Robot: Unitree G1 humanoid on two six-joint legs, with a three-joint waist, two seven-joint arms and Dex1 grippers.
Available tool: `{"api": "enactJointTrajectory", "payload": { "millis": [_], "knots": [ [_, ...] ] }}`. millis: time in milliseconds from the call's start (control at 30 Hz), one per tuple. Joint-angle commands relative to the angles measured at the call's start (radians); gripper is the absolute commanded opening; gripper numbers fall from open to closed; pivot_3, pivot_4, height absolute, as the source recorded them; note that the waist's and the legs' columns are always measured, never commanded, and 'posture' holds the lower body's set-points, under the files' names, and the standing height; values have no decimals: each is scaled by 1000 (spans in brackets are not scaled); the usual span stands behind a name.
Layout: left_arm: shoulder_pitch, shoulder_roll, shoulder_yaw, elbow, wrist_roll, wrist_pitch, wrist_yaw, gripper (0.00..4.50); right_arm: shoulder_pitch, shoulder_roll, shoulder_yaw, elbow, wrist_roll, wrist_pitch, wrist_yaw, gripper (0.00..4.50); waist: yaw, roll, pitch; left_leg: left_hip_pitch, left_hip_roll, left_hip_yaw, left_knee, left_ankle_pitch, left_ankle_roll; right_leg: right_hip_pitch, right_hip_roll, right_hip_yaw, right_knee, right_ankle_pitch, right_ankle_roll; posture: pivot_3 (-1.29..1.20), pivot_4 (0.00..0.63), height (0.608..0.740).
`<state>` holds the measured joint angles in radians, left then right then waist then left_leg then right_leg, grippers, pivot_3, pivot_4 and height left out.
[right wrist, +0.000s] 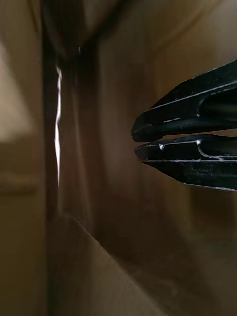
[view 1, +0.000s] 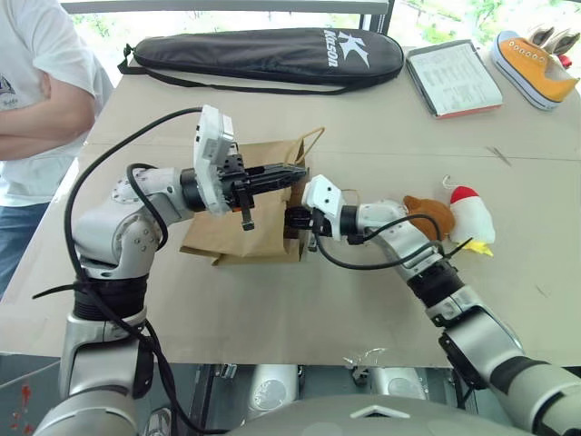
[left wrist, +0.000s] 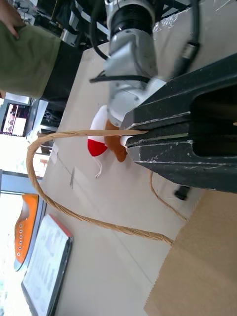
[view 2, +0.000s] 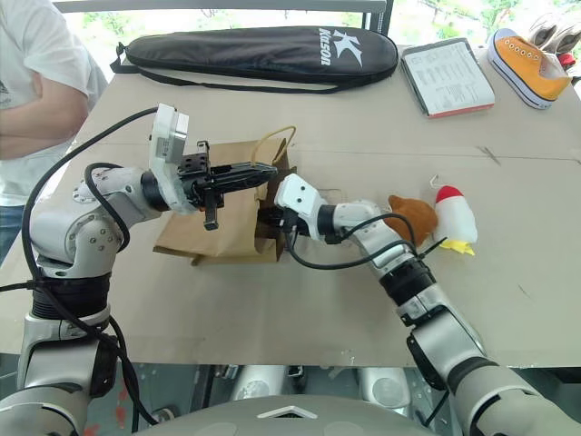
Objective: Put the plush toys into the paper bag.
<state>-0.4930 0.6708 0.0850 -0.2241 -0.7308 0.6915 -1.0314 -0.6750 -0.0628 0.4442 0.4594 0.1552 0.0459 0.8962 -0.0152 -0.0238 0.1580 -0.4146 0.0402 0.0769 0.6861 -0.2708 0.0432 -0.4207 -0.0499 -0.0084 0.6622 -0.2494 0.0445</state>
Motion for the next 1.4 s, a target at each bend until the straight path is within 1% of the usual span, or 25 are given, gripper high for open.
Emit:
{"api": "enactJointTrajectory", "payload": {
  "millis": [33, 133, 200, 300, 367, 400, 500, 600, 667, 733, 800, 867, 900, 967, 1033, 1100, 1133, 1167, 1200, 1233, 1300, 1333, 1367, 1400],
  "knots": [
    [12, -5, 41, -63, 26, -46, 68, 0, -30, 74, 9, 124, -22, -88, 51, 22, -1, 0, 0, 0, 0, 0, 0, 0, 0, 0, 0, 0, 0, 0, 0, 0, 150, 740],
    [-13, -45, 70, -40, 106, -154, 169, 0, -35, 120, 10, 230, -83, -80, -8, 22, 0, 0, 0, 0, 0, -1, 0, 1, -1, 0, 0, -1, 0, 0, 0, 0, 150, 740],
    [-43, -71, 91, -29, 150, -213, 238, 0, -38, 151, -25, 267, -106, -40, -122, 22, -1, -1, -1, 2, 0, -1, 0, 1, -2, 2, -1, -1, 1, 0, 0, 0, 150, 740],
    [-79, -92, 101, -27, 178, -241, 299, 0, -42, 193, -85, 278, -125, 11, -280, 22, -3, 0, -1, 5, 1, -2, -2, 3, -5, 4, -1, -2, 3, 1, -2, 0, 150, 740],
    [-109, -109, 104, -21, 182, -236, 341, 0, -38, 210, -104, 263, -132, 28, -335, 22, 1, 0, -1, 8, 1, -2, -3, 4, -7, 5, -1, -2, 4, 2, -3, 0, 150, 740],
    [-121, -120, 100, -22, 195, -249, 361, 0, -39, 218, -116, 258, -141, 37, -390, 22, 4, 0, -1, 8, 1, -3, -3, 4, -7, 7, -1, -3, 4, 2, -3, 0, 150, 740],
    [-137, -147, 89, -37, 216, -250, 417, 0, -33, 229, -127, 227, -162, 49, -495, 22, 6, 0, -1, 10, -1, -3, -3, 4, -7, 9, -3, -3, 4, 2, -3, 0, 150, 740],
    [-116, -140, 71, -50, 243, -246, 426, 0, -13, 235, -139, 162, -168, 58, -570, 22, 4, 0, -1, 9, -1, -4, -3, 4, -7, 9, -4, -4, 3, 2, -3, 0, 150, 740],
    [-84, -136, 66, -29, 286, -299, 422, 0, 26, 221, -161, 66, -164, 73, -619, 22, 2, 0, -1, 9, -1, -4, -4, 4, -7, 8, -3, -4, 3, 2, -3, 0, 150, 740],
    [-69, -133, 61, 33, 310, -346, 393, 0, 97, 173, -179, -110, -125, 156, -582, 22, 2, 0, -1, 8, -1, -3, -5, 4, -7, 7, -3, -3, 2, 2, -3, 0, 150, 740],
    [-59, -142, 54, 68, 312, -393, 354, 0, 160, 119, -186, -280, -51, 248, -480, 22, 4, 1, -1, 3, 0, -5, -5, 4, -7, 3, -3, -5, 1, 2, -3, 0, 150, 740],
    [-60, -159, 47, 89, 301, -411, 330, 0, 197, 61, -183, -408, -51, 304, -455, 554, 3, 0, -1, -1, -1, -5, -4, 4, -6, 1, -3, -6, 0, 2, -3, 0, 150, 740],
    [-63, -166, 40, 104, 301, -423, 317, 0, 214, 31, -192, -483, -48, 335, -454, 722, 4, 1, -1, -1, -1, -5, -3, 4, -6, 1, -3, -6, 0, 2, -3, 0, 150, 740],
    [-68, -178, 26, 130, 304, -447, 293, 0, 246, -25, -215, -655, -9, 428, -434, 1712, 4, 1, -1, -1, -1, -5, -3, 3, -6, 1, -3, -6, 0, 2, -2, 0, 150, 740],
    [-73, -187, 17, 150, 309, -467, 278, 0, 265, -65, -236, -795, 19, 511, -433, 2471, 4, 1, 0, -1, -1, -5, -3, 3, -6, 1, -3, -5, 0, 2, -2, 0, 150, 740],
    [-80, -197, 11, 166, 313, -481, 270, 0, 277, -87, -264, -901, 38, 561, -455, 3473, 2, 1, 0, -1, -1, -6, -3, 3, -5, 1, -2, -6, 0, 2, -2, 0, 150, 740],
    [-88, -206, 5, 179, 317, -492, 266, 0, 285, -91, -309, -989, 98, 637, -464, 4072, 3, 1, 0, 0, 0, -5, -3, 3, -5, 1, -2, -5, 0, 2, -2, 0, 150, 740],
    [-94, -212, 1, 189, 321, -500, 263, 0, 290, -93, -341, -1049, 144, 696, -469, 4479, 4, 1, 0, 0, 0, -5, -3, 3, -5, 1, -1, -5, 0, 2, -2, 0, 150, 740],
    [-103, -221, -4, 201, 323, -510, 261, 0, 298, -137, -370, -1123, 160, 754, -463, 4479, 5, 1, 0, -1, 0, -6, -3, 3, -5, 1, -1, -6, 0, 2, -2, 0, 150, 740],
    [-113, -228, -8, 216, 327, -521, 258, 0, 302, -226, -380, -1190, 142, 840, -455, 4479, 10, 1, 0, -1, 0, -6, -3, 3, -5, 1, -1, -6, 0, 2, -2, 0, 150, 740],
    [-131, -241, -12, 239, 332, -537, 257, 0, 331, -364, -400, -1257, 112, 964, -464, 4479, 14, 1, -1, -1, -1, -5, -1, 2, -2, 2, -2, -6, -1, 2, -2, 0, 150, 740],
    [-137, -248, -15, 245, 334, -542, 258, 0, 350, -419, -404, -1266, 103, 994, -466, 4479, 15, 0, -1, -1, -1, -5, -1, 1, -2, 3, -3, -6, -1, 2, -2, 0, 150, 740],
    [-141, -253, -18, 250, 338, -549, 257, 0, 369, -453, -408, -1267, 98, 1016, -474, 4479, 18, 0, -1, 0, -2, -5, -1, 1, -2, 4, -3, -6, -2, 2, -2, 0, 150, 740],
    [-145, -258, -21, 256, 343, -555, 257, 0, 383, -464, -423, -1264, 108, 1050, -482, 4479, 18, 0, -1, 0, -2, -5, -1, 0, 0, 4, -3, -6, -2, 2, -2, 0, 150, 740]
  ]
}}
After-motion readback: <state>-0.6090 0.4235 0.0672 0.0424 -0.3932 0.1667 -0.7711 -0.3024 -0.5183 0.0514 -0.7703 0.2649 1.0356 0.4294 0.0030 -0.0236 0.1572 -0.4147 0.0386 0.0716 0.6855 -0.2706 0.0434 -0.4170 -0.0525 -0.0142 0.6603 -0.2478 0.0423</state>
